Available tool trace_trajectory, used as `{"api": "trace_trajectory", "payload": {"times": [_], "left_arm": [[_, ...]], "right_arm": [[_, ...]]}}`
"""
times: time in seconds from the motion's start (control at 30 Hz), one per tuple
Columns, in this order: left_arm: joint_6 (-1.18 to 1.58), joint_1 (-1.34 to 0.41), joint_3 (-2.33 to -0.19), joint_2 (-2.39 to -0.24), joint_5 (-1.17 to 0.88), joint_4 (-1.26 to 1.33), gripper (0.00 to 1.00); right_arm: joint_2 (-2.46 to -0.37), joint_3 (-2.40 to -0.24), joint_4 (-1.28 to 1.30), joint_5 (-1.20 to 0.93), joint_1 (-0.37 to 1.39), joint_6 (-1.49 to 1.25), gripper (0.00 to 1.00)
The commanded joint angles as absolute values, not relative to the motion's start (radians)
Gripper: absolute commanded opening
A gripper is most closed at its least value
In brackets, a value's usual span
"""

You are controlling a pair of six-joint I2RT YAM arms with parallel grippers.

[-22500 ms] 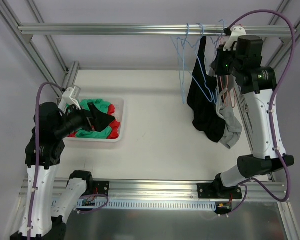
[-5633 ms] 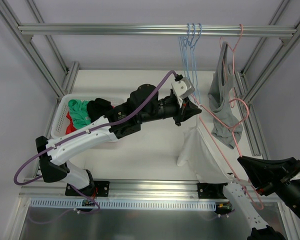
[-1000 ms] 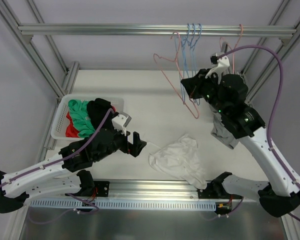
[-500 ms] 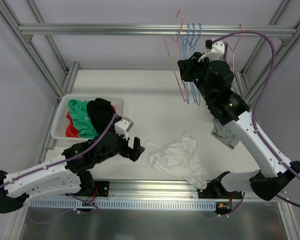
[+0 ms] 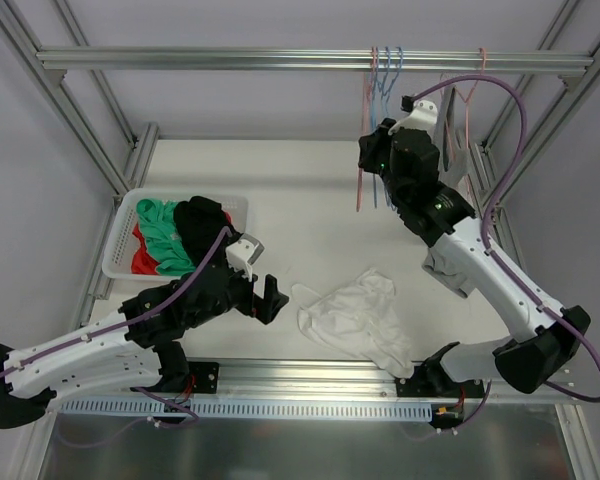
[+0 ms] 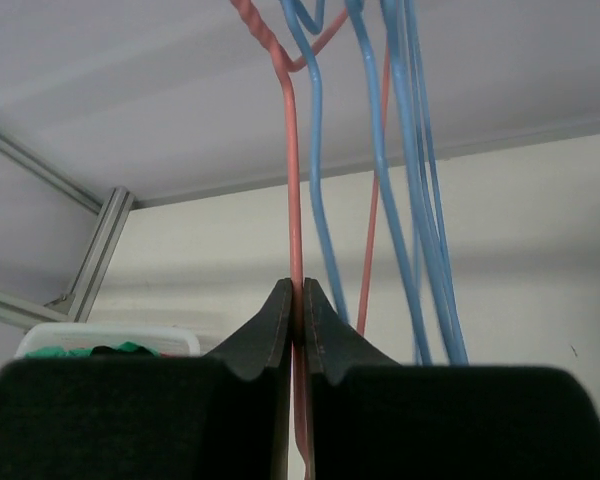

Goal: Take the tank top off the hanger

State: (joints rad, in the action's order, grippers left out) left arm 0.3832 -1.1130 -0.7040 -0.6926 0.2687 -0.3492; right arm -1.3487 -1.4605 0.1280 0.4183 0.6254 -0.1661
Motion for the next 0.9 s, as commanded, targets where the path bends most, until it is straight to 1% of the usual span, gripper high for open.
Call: {"api": "trace_trajectory", "payload": {"times": [0.0,0.27,0.3,0.33,0.37,0.4,0.5,0.53,0.6,0.67,0.73,0.77,0.8,0.87], "left_arm": [[0.396,-1.115,-0.698,-0.69,0.253,-0.337,0.99],[0.411,-1.115,-0.707,-0.729,0.261,-0.33,0.99],[0.416,-1.115,-0.709,-0.735,0.268,-0.327,0.99],[0.417,-1.115,-0.71,-0.747,0.271,-0.324,0.99],[0.422,-1.115,-0.716,-0.771,0.273,-0.31,0.99],[0.423,-1.115,-0.719,-0.785,0.265,-0.299,0.99],[0.425,-1.115,-0.733,-0.859,0.214,-0.25,0.99],[0.426,-1.115,-0.739,-0.897,0.195,-0.236,0.99],[0.426,-1.124,-0.747,-0.942,0.164,-0.192,0.99],[0.417,-1.14,-0.761,-1.015,0.144,-0.167,0.99],[0.407,-1.179,-0.788,-1.069,0.147,-0.144,0.99],[0.381,-1.195,-0.801,-1.13,0.146,-0.14,0.99],[0.367,-1.234,-0.816,-1.161,0.159,-0.14,0.99],[0.331,-1.262,-0.862,-1.264,0.184,-0.14,0.99]], "right_arm": [[-1.278,-1.425,0.063,0.535,0.607,-0.218,0.0],[-1.256,-1.405,0.067,0.436,0.568,-0.215,0.01],[-1.25,-1.404,0.071,0.407,0.563,-0.215,0.08],[-1.249,-1.402,0.072,0.382,0.56,-0.215,0.35],[-1.238,-1.404,0.072,0.327,0.557,-0.213,0.47],[-1.233,-1.407,0.089,0.299,0.557,-0.212,0.5],[-1.184,-1.41,0.138,0.22,0.557,-0.209,0.68],[-1.168,-1.41,0.161,0.201,0.555,-0.204,0.83],[-1.106,-1.401,0.23,0.15,0.557,-0.196,0.99],[-1.046,-1.37,0.267,0.106,0.557,-0.18,1.0],[-0.945,-1.335,0.357,0.084,0.555,-0.134,1.0],[-0.913,-1.328,0.45,0.072,0.557,-0.112,0.99],[-0.835,-1.307,0.492,0.069,0.555,-0.094,0.99],[-0.751,-1.278,0.576,0.052,0.557,-0.046,1.0]]}}
